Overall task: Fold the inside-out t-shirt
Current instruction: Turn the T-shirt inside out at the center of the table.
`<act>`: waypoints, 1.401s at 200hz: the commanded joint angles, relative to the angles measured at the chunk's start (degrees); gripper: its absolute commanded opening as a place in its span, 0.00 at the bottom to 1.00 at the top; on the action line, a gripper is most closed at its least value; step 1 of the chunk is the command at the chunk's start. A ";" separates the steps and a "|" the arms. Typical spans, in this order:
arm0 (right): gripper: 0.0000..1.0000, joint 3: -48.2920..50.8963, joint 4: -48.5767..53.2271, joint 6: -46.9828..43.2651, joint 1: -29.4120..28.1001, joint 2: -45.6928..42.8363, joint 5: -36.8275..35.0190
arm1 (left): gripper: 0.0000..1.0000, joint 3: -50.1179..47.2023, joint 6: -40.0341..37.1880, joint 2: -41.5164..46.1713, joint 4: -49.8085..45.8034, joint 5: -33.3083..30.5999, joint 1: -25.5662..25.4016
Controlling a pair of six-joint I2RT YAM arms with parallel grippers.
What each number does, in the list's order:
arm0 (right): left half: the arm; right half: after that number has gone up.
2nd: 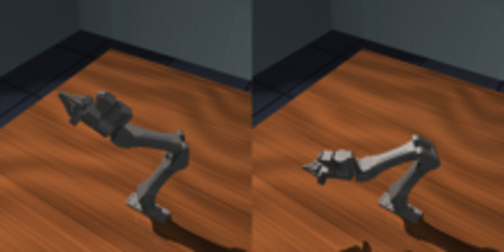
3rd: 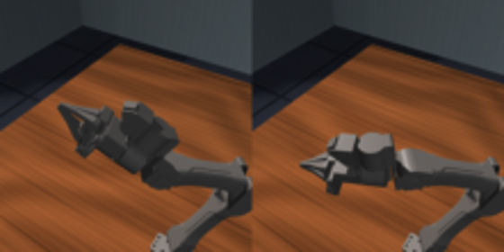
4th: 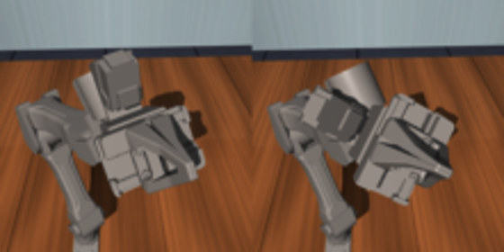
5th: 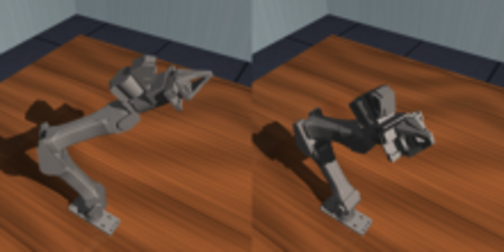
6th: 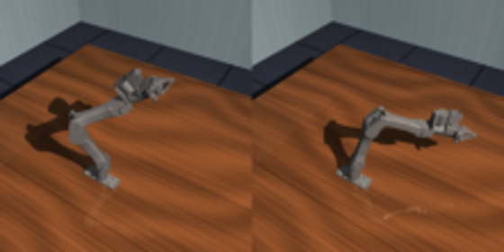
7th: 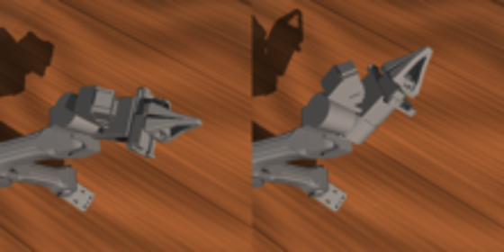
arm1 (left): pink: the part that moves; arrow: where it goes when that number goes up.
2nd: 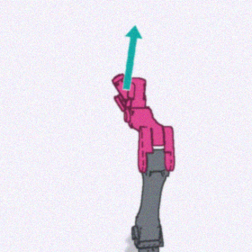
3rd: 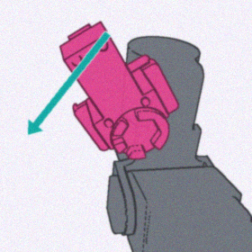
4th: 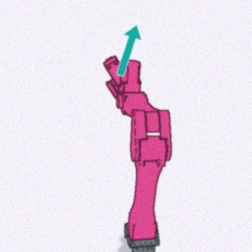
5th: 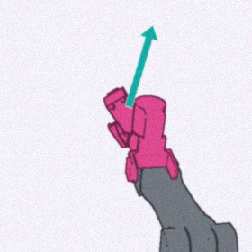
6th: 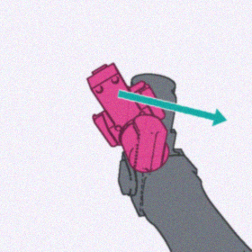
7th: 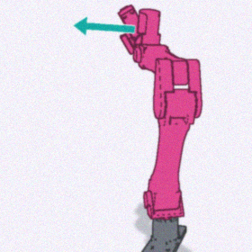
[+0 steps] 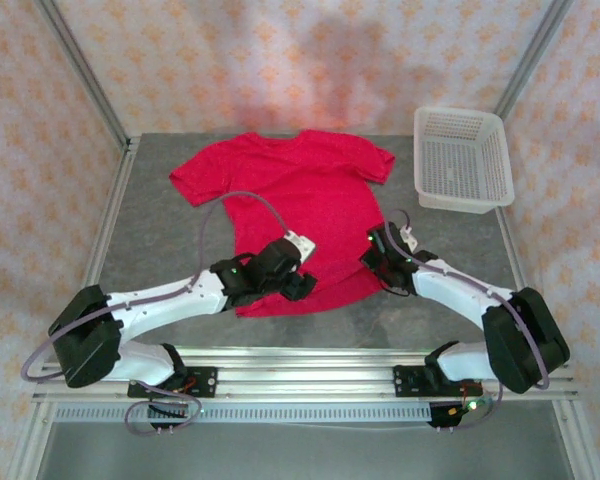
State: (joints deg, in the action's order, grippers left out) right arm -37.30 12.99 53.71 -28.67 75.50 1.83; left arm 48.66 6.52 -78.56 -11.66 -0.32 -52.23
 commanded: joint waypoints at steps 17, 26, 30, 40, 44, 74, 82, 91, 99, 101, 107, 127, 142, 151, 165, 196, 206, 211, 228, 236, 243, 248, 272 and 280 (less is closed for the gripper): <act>0.00 -0.85 -3.05 1.16 1.38 -0.91 2.78 | 0.72 0.97 -7.90 -6.84 11.03 -1.84 -2.42; 0.00 -0.91 -3.41 1.38 1.89 -1.53 3.49 | 0.73 1.42 -8.15 -8.63 12.38 -3.12 -3.21; 0.00 -1.05 -3.27 1.39 1.94 -1.91 3.68 | 0.73 1.68 -8.19 -9.49 12.79 -3.58 -3.52; 0.00 -1.64 -2.62 1.25 2.29 -2.87 3.72 | 0.73 2.19 -8.28 -11.27 13.98 -4.80 -4.24; 0.00 -1.92 -2.27 1.14 2.37 -3.25 3.58 | 0.73 2.27 -8.28 -12.02 14.57 -5.21 -4.52; 0.00 -3.60 -0.65 0.30 3.00 -5.09 3.55 | 0.76 2.18 -7.91 -15.04 18.53 -8.32 -6.16; 0.00 -3.91 -0.45 0.21 3.02 -5.27 3.60 | 0.76 2.07 -7.86 -15.44 19.55 -8.91 -6.37; 0.00 -4.19 -0.42 0.18 3.05 -5.43 3.76 | 0.76 2.37 -7.84 -16.12 19.92 -9.40 -6.40; 0.00 -4.32 -0.39 0.25 3.08 -5.46 3.95 | 0.76 2.96 -7.93 -16.81 19.86 -10.04 -6.46; 0.00 -4.40 -0.37 0.27 3.09 -5.50 3.97 | 0.76 3.11 -8.00 -17.04 19.88 -10.29 -6.48; 0.00 -4.44 -0.32 0.33 3.16 -5.54 3.96 | 0.76 3.38 -8.18 -17.54 20.04 -11.29 -6.57; 0.00 -4.72 0.04 0.34 3.15 -5.96 3.89 | 0.76 5.18 -8.86 -19.76 19.49 -14.82 -6.55; 0.00 -4.97 0.81 0.08 3.24 -6.63 3.36 | 0.76 6.83 -9.78 -21.45 18.16 -17.02 -6.51; 0.00 -5.02 1.30 -0.01 3.43 -7.27 3.18 | 0.75 7.51 -10.35 -22.34 17.64 -17.88 -6.55; 0.00 -4.89 1.67 -0.09 3.89 -7.41 3.27 | 0.75 8.46 -11.07 -23.59 16.82 -19.11 -6.51; 0.00 -4.98 2.49 -0.45 4.58 -9.71 3.43 | 0.73 9.94 -11.40 -25.65 15.55 -22.28 -6.55; 0.00 -5.00 2.65 -0.45 4.62 -9.84 3.44 | 0.71 10.35 -11.44 -26.23 15.08 -24.03 -6.46; 0.00 -4.98 2.74 -0.45 4.61 -9.93 3.45 | 0.70 10.61 -11.49 -26.37 14.68 -24.61 -6.37; 0.00 -4.72 3.04 -0.51 5.03 -10.25 3.43 | 0.57 11.36 -11.31 -26.55 12.86 -26.15 -5.74; 0.00 -4.63 3.14 -0.51 5.49 -10.37 3.67 | 0.40 11.36 -11.06 -26.47 12.30 -27.03 -5.45; 0.00 -4.46 3.02 -0.54 5.93 -10.45 4.08 | 0.23 11.59 -10.77 -26.32 11.39 -27.56 -5.12; 0.00 -4.47 3.09 -0.62 6.15 -10.47 4.29 | 0.13 11.92 -10.61 -26.21 10.44 -27.19 -4.75; 0.00 -4.55 3.10 -1.57 6.82 -10.05 4.30 | 0.00 14.51 -8.97 -25.06 4.71 -26.00 -3.52; 0.00 -4.67 2.72 -1.77 6.94 -9.47 4.26 | 0.00 15.71 -8.56 -24.29 2.40 -25.77 -3.54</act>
State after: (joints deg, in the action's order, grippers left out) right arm -40.53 14.61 53.65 -22.26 66.15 6.48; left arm 60.75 -3.95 -104.90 -1.19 -23.68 -56.60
